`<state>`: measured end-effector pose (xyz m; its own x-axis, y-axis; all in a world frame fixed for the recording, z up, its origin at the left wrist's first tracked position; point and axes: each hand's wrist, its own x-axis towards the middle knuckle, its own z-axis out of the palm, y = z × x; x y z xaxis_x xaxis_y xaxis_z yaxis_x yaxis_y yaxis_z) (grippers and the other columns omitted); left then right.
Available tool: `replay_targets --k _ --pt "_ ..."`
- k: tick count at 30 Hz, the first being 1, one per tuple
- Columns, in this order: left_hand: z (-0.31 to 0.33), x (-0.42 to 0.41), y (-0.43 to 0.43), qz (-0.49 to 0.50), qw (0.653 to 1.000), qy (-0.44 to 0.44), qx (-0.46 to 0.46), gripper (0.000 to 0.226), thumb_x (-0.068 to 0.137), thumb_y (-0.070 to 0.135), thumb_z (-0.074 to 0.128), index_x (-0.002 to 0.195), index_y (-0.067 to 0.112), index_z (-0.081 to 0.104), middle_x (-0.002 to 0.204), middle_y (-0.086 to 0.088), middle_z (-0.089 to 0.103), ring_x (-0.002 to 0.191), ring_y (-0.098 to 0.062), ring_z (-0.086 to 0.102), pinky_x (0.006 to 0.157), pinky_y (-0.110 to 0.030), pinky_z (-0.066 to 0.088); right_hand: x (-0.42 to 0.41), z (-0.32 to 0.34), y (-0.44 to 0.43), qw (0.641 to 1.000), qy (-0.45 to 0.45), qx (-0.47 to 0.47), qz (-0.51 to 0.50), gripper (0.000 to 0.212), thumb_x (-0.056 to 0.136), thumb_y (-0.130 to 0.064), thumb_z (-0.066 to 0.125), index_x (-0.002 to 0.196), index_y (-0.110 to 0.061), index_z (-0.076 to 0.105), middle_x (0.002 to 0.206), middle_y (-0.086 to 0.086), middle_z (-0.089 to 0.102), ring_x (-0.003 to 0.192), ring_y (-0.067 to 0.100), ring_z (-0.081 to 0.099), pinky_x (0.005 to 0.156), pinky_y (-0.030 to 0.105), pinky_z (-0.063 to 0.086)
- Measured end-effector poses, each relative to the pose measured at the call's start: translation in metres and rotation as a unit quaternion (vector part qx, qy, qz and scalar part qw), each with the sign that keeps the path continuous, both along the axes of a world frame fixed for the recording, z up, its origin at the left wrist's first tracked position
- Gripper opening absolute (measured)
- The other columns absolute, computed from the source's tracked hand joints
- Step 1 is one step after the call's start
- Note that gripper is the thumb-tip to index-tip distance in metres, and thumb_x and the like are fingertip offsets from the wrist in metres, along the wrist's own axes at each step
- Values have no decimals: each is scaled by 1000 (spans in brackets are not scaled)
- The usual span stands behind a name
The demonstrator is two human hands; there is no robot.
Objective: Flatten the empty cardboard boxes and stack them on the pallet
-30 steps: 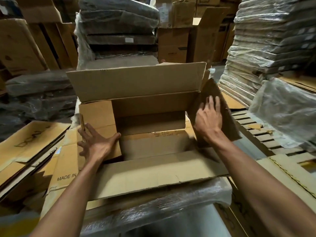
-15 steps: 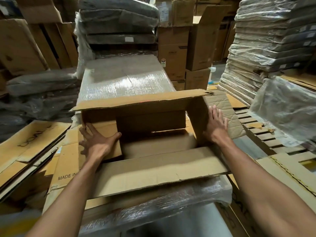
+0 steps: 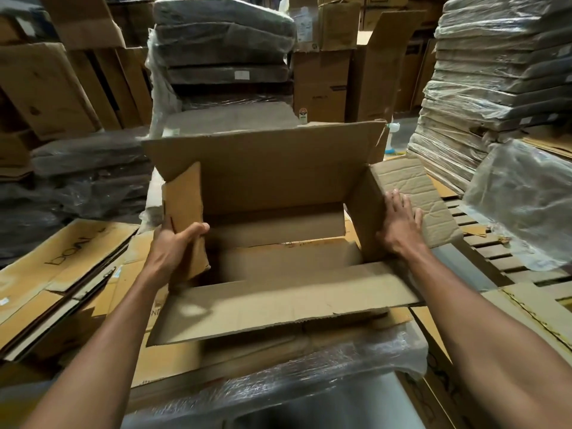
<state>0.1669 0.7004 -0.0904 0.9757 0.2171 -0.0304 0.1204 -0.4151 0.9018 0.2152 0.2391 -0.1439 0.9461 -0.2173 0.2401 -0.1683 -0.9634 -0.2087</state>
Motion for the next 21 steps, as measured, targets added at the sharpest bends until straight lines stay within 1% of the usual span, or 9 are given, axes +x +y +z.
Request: replay_targets --k 1,3,7,10,13,15,17,19,21 --pt "4 -1 0 -9 999 -9 -36 59 65 63 68 111 27 58 110 -10 64 96 -28 61 79 -41 49 0 0 -3 1000 -12 -22 6 94 82 -23 77 155 -13 19 167 11 14 155 33 10 122 59 13" --pt "9 -2 -2 -25 998 -15 -62 46 67 59 67 102 30 58 106 -3 64 101 -26 59 89 -47 48 -1 0 -6 999 -27 -41 13 89 81 -25 78 151 -13 26 164 13 21 153 33 15 122 59 16" --pt "10 -3 -5 -28 998 -18 -56 54 62 67 68 104 34 58 113 -2 64 103 -25 60 95 -52 48 -7 3 -2 998 -39 -41 4 78 83 -17 70 149 -12 28 161 14 28 152 31 19 123 56 18" --pt "10 -1 -6 -22 998 -13 -50 57 58 71 68 99 32 58 112 -4 64 104 -29 60 96 -54 48 -21 11 8 999 -31 -14 -11 80 84 -12 65 155 -8 28 162 17 29 151 34 23 124 53 19" --pt "10 1 -6 -19 999 -7 -49 60 56 72 68 97 29 58 109 -6 64 102 -31 60 97 -54 47 -51 24 38 999 -32 22 -27 71 85 -14 64 150 -6 39 152 21 40 141 36 34 119 52 29" --pt "9 4 -6 -17 999 -7 -49 63 59 70 69 104 27 58 109 -7 63 100 -30 59 96 -52 47 -84 35 73 998 -31 52 -12 58 93 -22 59 147 -9 42 146 19 46 131 33 43 111 47 39" --pt "8 6 -5 -23 998 -11 -49 65 65 67 68 112 23 57 109 -5 62 99 -28 58 94 -50 47 -124 45 113 995 -6 94 20 51 101 -37 53 146 -17 42 132 15 58 118 29 55 99 43 46" --pt "7 9 -3 -21 998 -15 -50 64 66 67 68 112 22 59 108 -5 63 99 -29 59 96 -51 47 -158 50 143 991 36 122 29 54 102 -57 44 145 -24 43 122 11 66 110 29 63 91 42 49" --pt "8 10 -2 -19 998 -18 -55 67 68 66 69 116 21 59 110 -6 65 99 -29 60 95 -50 48 -175 47 157 988 75 131 16 66 100 -70 32 149 -26 41 124 10 67 112 29 63 91 43 49"
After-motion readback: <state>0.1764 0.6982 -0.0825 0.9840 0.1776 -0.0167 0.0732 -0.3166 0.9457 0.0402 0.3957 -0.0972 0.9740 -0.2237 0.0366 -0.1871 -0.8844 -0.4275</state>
